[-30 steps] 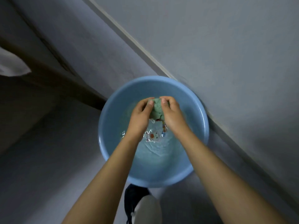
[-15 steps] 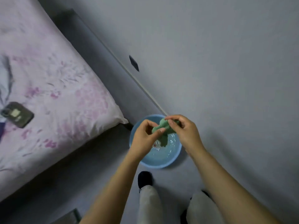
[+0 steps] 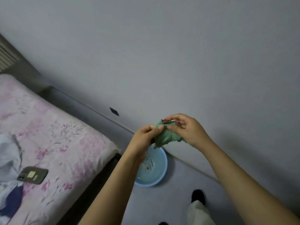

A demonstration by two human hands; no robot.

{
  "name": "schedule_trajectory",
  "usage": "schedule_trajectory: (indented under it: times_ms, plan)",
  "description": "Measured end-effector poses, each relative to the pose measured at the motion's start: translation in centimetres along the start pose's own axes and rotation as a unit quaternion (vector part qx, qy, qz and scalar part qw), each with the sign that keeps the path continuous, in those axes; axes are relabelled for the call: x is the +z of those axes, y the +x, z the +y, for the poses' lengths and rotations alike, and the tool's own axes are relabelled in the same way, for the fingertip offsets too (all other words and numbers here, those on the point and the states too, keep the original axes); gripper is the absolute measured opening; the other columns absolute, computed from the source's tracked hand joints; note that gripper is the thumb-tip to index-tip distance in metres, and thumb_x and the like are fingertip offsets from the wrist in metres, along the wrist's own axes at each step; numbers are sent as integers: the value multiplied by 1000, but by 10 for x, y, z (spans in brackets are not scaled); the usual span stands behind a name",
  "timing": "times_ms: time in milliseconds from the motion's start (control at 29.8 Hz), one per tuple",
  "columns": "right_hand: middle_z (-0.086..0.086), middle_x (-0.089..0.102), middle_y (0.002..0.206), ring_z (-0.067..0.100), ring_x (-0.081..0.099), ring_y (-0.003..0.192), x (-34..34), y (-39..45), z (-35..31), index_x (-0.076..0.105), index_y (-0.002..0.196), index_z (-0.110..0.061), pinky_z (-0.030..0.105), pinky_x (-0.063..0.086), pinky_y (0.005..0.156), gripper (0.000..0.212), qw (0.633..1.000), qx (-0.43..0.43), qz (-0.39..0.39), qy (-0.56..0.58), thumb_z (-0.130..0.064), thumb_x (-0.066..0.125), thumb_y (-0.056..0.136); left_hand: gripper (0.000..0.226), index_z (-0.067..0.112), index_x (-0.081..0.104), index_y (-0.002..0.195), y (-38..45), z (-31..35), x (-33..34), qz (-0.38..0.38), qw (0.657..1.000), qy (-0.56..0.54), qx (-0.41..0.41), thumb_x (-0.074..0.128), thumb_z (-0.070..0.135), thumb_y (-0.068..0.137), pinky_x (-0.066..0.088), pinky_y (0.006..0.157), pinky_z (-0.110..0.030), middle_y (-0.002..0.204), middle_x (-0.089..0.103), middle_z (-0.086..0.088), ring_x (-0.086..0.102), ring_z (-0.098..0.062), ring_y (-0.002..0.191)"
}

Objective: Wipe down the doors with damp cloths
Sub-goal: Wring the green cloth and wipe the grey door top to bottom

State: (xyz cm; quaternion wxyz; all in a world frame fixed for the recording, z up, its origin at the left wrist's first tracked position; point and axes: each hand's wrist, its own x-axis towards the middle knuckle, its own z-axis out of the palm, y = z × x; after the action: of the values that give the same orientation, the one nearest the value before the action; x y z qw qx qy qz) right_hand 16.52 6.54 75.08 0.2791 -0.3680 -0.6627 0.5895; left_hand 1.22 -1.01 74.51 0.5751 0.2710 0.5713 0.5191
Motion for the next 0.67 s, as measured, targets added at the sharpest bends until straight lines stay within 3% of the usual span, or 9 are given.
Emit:
schedule_trajectory:
  times_ms: [134, 269, 437, 571, 672]
  plan:
    - [2, 69, 95, 11, 68, 83, -21, -71, -4, 67, 104, -20, 19, 52, 67, 19, 987, 39, 131, 90, -19, 68, 85, 22, 10, 56, 69, -32, -2, 45, -63, 997, 33, 27, 66, 24, 83, 47, 51, -26, 64, 56, -13, 56, -23, 58]
    - [4, 63, 92, 10, 64, 81, -47, -143, -6, 65, 93, -20, 23, 52, 69, 8, 959, 43, 212, 183, -14, 62, 87, 29, 11, 54, 67, -65, -17, 102, -109, 986, 111, 64, 63, 26, 90, 44, 53, -29, 62, 54, -12, 51, -22, 58]
    - [1, 68, 101, 5, 63, 94, -96, -233, 0, 67, 94, -24, 18, 50, 76, 10, 946, 30, 306, 100, -16, 65, 88, 26, 12, 63, 72, -104, -45, 182, -170, 959, 187, 125, 62, 31, 91, 46, 60, -28, 68, 63, -1, 58, -13, 65]
    - [-10, 70, 93, 4, 64, 94, -142, -309, 14, 70, 89, -30, 18, 50, 80, 12, 937, 32, 344, 43, -19, 68, 86, 29, 25, 66, 65, -139, -78, 263, -214, 945, 217, 120, 60, 37, 91, 47, 53, -20, 63, 66, 6, 62, -6, 59]
    - [-6, 69, 92, 8, 67, 89, -180, -364, 29, 69, 92, -36, 25, 54, 79, 11, 921, 40, 384, 56, -32, 71, 82, 41, 12, 59, 63, -164, -108, 323, -195, 952, 205, 113, 57, 39, 92, 43, 53, -23, 60, 59, 0, 55, -10, 57]
